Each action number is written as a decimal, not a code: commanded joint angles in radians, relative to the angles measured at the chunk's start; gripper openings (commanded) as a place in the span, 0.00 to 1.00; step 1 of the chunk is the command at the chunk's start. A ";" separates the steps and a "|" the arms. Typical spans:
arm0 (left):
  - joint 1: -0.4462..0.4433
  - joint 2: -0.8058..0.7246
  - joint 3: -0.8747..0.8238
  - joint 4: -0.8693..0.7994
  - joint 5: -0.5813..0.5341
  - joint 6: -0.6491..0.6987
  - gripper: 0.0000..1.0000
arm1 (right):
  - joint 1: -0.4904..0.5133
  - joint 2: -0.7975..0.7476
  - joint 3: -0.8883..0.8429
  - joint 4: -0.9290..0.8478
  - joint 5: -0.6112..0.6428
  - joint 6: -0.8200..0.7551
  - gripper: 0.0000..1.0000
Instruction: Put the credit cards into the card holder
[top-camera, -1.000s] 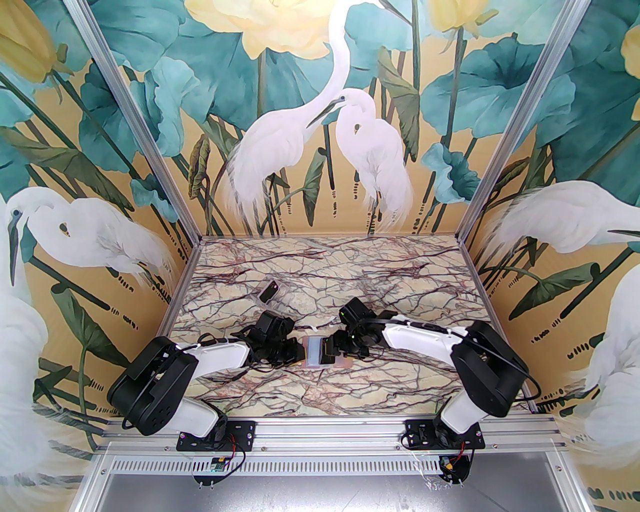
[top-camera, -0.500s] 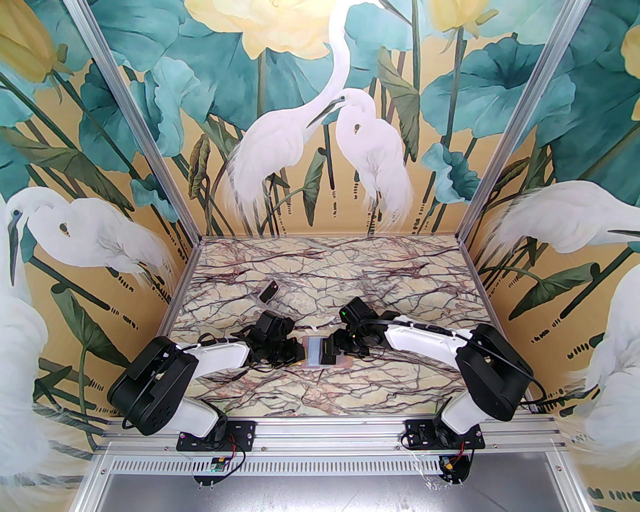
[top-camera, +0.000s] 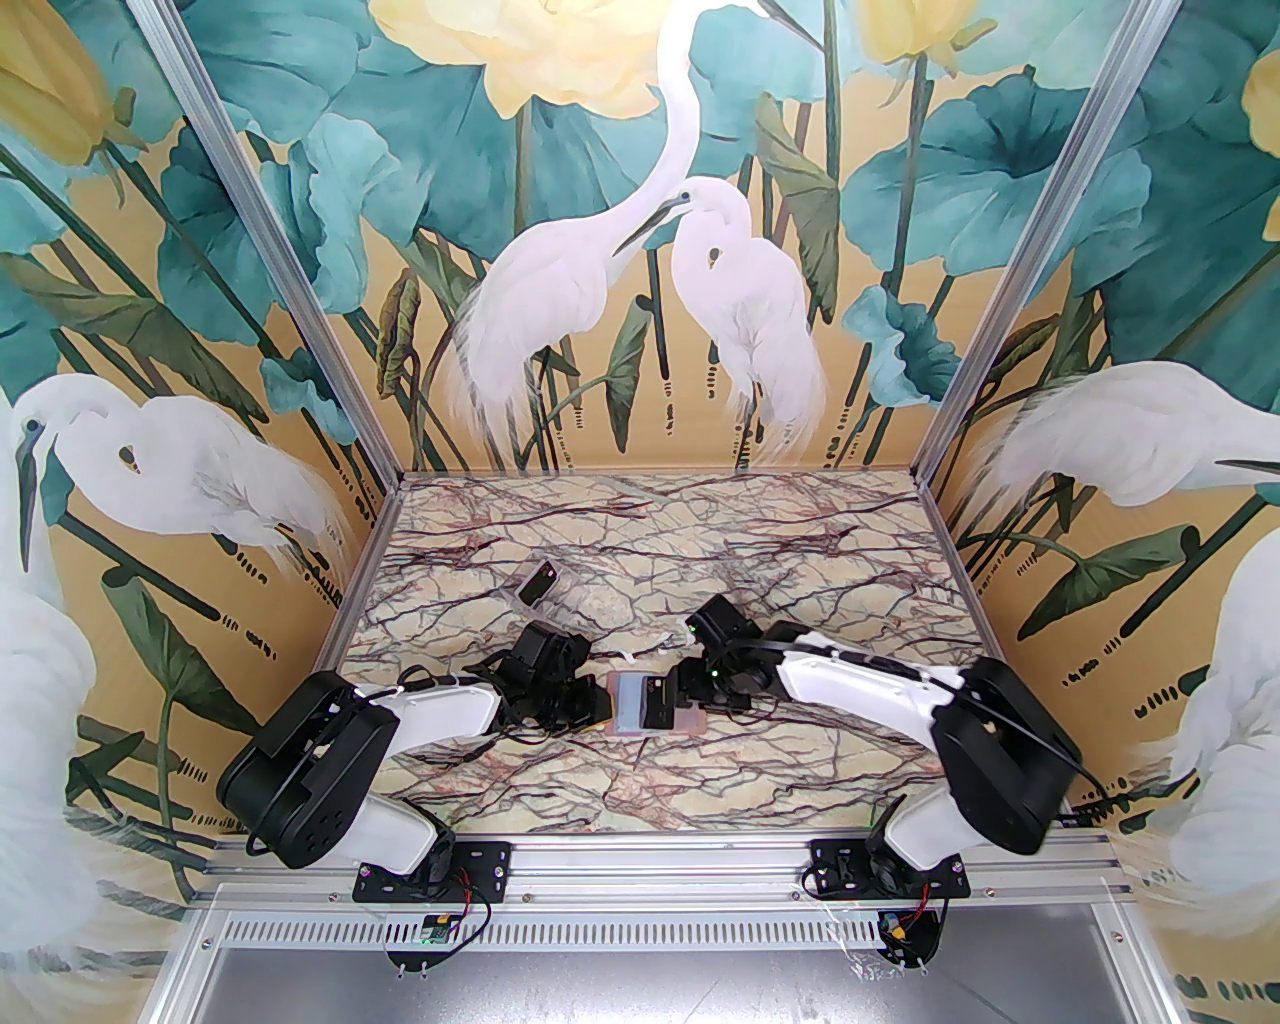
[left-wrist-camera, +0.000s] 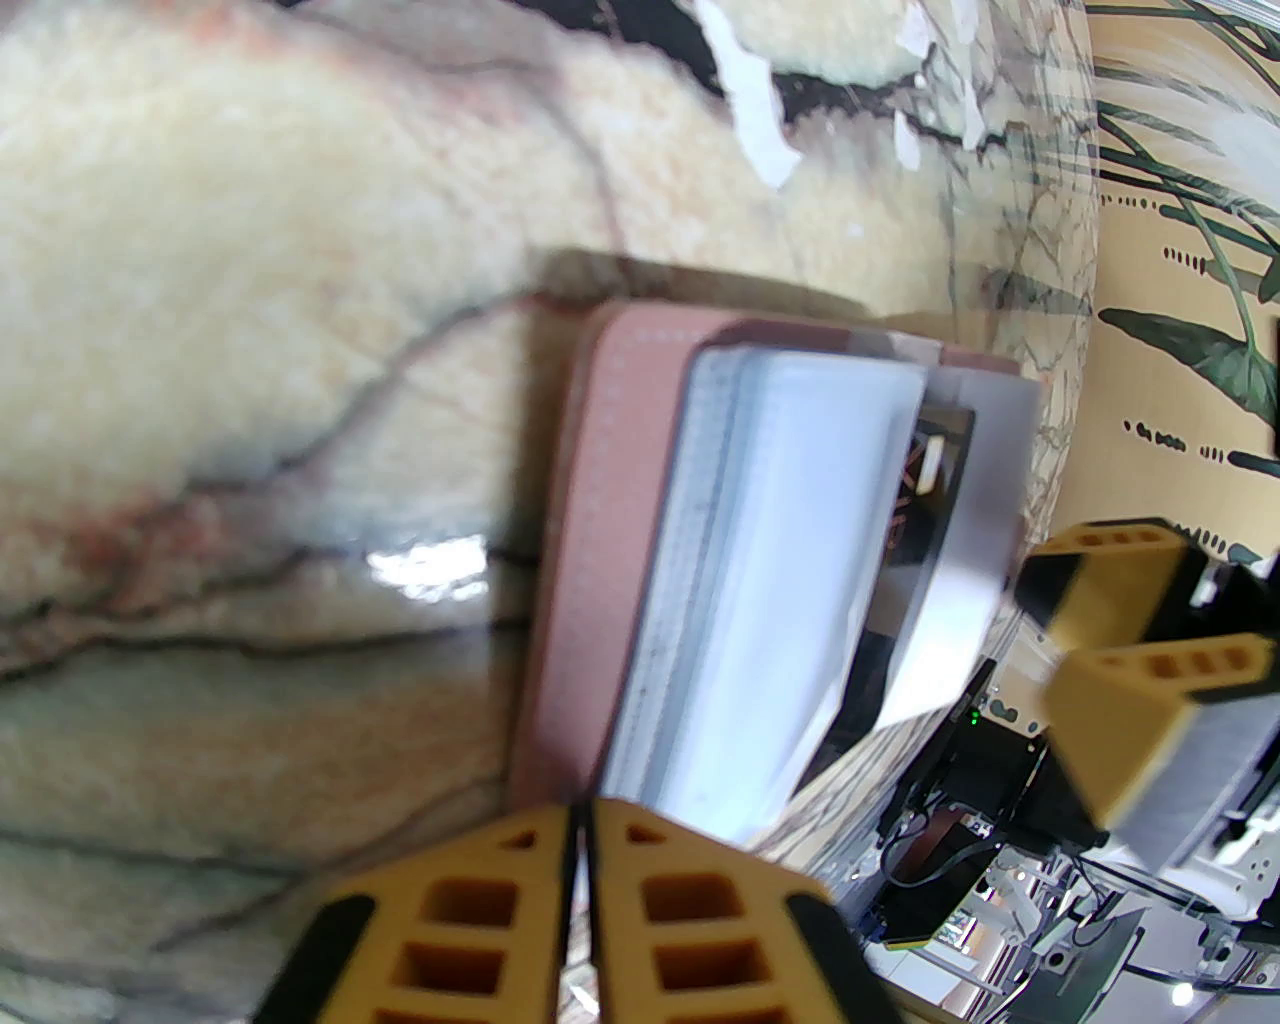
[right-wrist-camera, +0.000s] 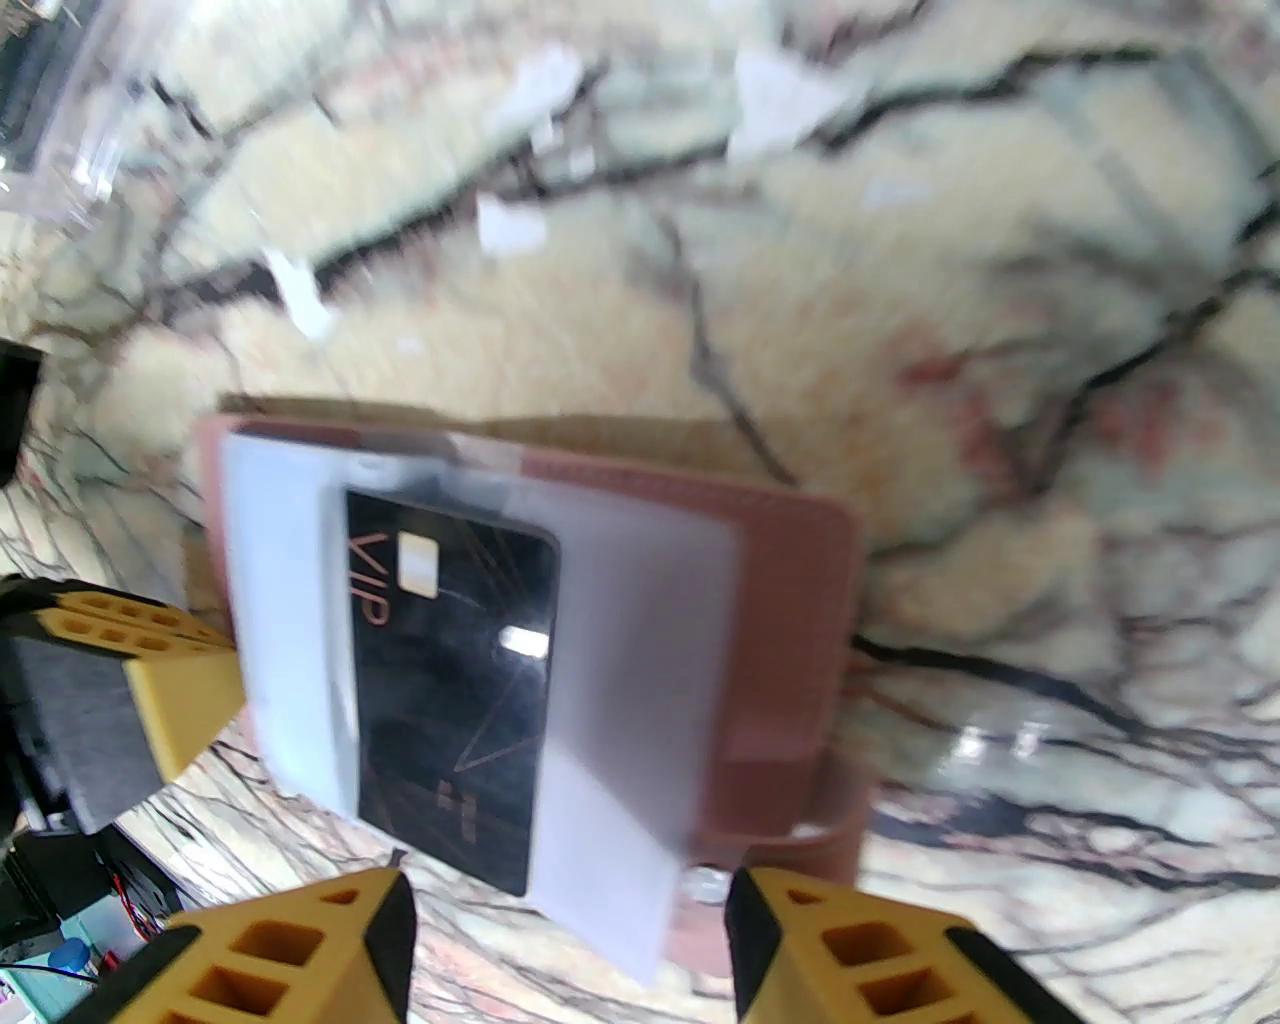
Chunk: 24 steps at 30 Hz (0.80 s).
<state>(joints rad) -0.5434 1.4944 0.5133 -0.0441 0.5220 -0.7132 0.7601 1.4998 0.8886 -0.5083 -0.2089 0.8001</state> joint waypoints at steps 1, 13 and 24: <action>-0.012 0.043 -0.010 -0.040 -0.051 0.012 0.14 | 0.004 0.002 0.026 0.028 -0.037 -0.029 0.57; -0.012 0.016 -0.001 -0.071 -0.060 0.012 0.14 | -0.002 0.129 0.034 0.118 -0.136 -0.017 0.50; -0.011 -0.186 0.085 -0.249 -0.109 0.008 0.18 | -0.052 0.168 -0.050 0.235 -0.197 0.013 0.50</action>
<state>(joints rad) -0.5503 1.3453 0.5594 -0.2203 0.4461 -0.7132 0.7177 1.6566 0.8612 -0.3214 -0.3779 0.7944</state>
